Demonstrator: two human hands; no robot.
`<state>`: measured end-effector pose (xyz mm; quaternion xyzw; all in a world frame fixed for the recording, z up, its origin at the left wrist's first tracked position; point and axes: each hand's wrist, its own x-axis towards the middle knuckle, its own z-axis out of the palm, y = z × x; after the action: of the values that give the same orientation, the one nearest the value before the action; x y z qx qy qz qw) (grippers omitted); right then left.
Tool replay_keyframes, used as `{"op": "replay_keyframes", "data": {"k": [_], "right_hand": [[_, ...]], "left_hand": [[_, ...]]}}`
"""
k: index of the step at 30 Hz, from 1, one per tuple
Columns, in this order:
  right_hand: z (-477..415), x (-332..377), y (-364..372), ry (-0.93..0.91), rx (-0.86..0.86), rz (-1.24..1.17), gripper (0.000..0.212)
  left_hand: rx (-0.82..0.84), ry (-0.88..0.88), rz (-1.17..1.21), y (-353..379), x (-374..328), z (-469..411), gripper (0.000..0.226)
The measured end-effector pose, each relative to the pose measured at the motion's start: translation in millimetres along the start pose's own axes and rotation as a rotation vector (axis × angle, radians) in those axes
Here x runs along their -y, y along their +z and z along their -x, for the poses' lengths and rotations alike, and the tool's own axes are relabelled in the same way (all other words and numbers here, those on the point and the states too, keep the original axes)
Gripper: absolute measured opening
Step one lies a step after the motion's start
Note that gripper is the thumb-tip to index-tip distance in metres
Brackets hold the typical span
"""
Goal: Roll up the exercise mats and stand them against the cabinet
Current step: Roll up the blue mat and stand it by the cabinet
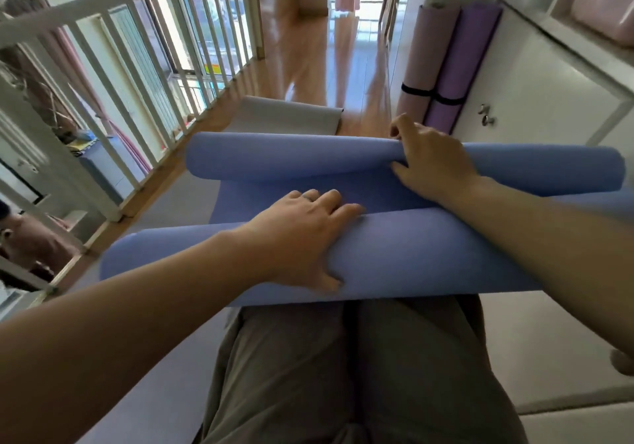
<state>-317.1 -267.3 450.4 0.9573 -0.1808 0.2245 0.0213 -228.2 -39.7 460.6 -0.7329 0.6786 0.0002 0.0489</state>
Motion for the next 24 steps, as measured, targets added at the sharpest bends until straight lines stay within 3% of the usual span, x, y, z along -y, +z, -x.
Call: {"op": "replay_keyframes", "data": {"k": [6,10,12,16,21,24], "right_hand": [[-2.3,-9.6,-11.0,-0.109,-0.192,0.060,0.007],[-0.9,-15.5,-5.9,-0.211,-0.303,0.044,0.011],[-2.4,-19.2,-2.5,-0.237,-0.318,0.017,0.012],[-12.2,-25.2,-4.1,-0.296,-0.338,-0.020,0.012],[-40.9,-40.5,-26.8,-0.410,-0.401,0.085,0.016],[-50.2,-37.3,-29.2,-0.468,-0.315,0.165,0.019]], "left_hand": [[0.012,-0.062,0.084,0.7,-6.7,-7.0,0.072],[0.032,-0.137,-0.028,11.3,-37.6,-8.4,0.093],[-0.003,-0.161,-0.071,20.0,-40.1,-13.1,0.106],[-0.095,-0.153,0.056,18.4,-20.4,-23.5,0.098],[-0.040,-0.060,0.031,5.0,-7.8,-20.0,0.096],[0.027,-0.022,-0.002,0.8,-7.6,-17.0,0.093]]}}
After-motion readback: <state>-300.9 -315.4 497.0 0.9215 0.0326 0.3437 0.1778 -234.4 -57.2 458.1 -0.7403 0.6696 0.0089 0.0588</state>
